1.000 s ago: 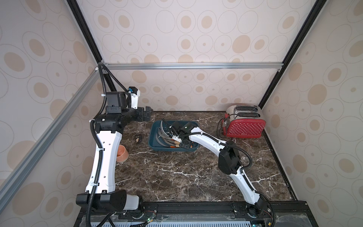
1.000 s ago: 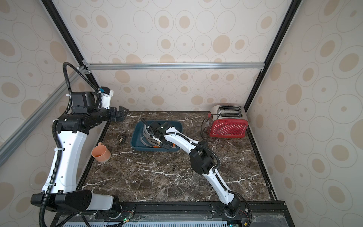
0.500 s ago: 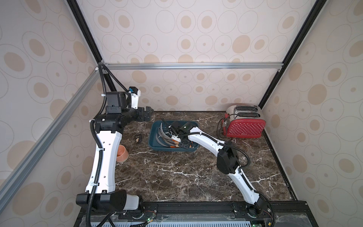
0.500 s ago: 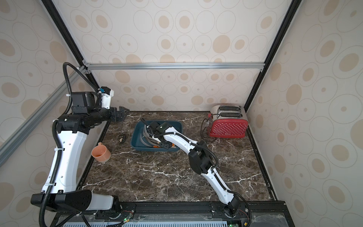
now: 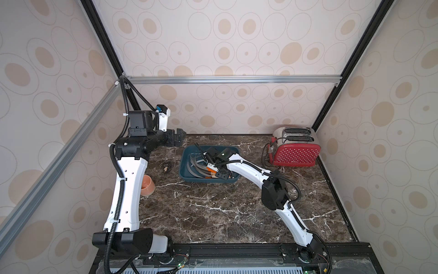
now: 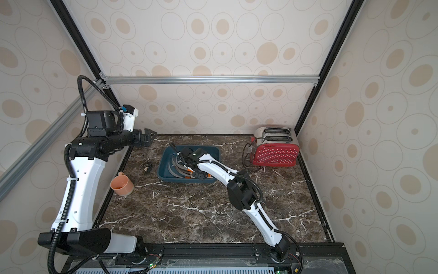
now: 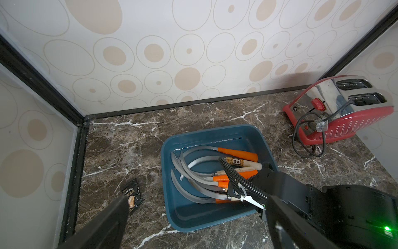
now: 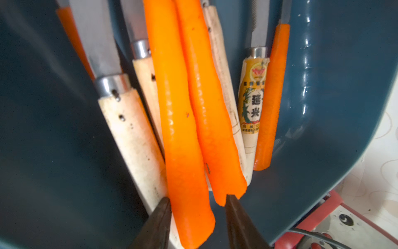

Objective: Put small sickles into storage boxes
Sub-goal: Place the sickle in the storage box.

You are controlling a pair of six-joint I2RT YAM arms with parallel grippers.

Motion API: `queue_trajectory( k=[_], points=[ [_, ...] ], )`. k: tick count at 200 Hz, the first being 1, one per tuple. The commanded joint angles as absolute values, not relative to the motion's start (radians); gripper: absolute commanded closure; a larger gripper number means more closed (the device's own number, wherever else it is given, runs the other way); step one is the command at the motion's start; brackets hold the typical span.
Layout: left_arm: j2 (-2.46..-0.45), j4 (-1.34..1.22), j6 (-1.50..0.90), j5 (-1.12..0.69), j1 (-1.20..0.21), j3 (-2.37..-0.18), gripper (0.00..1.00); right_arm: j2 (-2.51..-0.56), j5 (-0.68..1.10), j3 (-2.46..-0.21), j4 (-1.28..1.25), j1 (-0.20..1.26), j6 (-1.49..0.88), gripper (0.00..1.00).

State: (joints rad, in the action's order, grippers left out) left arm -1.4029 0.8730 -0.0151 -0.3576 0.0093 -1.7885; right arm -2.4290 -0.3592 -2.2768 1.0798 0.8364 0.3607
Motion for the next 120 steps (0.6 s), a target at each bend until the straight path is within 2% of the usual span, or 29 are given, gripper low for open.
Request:
queue_trajectory(
  k=[1, 39, 44, 51, 73, 95, 120],
  points=[
    [-1.394, 0.849, -0.003, -0.355, 0.009, -1.802, 0.01, -2.358, -0.352, -2.272, 1.043, 0.828, 0.336, 0.54],
    [-1.391, 0.811, -0.046, -0.313, 0.009, -1.77, 0.01, -2.244, -0.235, -2.207, 0.972, 0.775, 0.189, 0.51],
    [-1.386, 0.793, -0.058, -0.31, 0.009, -1.754, 0.01, -2.216, -0.193, -2.17, 0.945, 0.763, 0.157, 0.42],
    [-1.381, 0.774, -0.074, -0.311, 0.009, -1.737, 0.01, -2.162, -0.142, -2.104, 0.889, 0.749, 0.123, 0.38],
    [-1.379, 0.722, -0.11, -0.287, 0.008, -1.702, 0.01, -1.977, -0.032, -1.847, 0.664, 0.712, 0.026, 0.36],
    [-1.386, 0.683, -0.123, -0.227, 0.007, -1.676, 0.01, -1.831, 0.108, -1.676, 0.504, 0.653, -0.075, 0.36],
    [-1.391, 0.642, -0.135, -0.179, -0.003, -1.639, 0.01, -1.706, 0.18, -1.53, 0.371, 0.618, -0.109, 0.35]
  ],
)
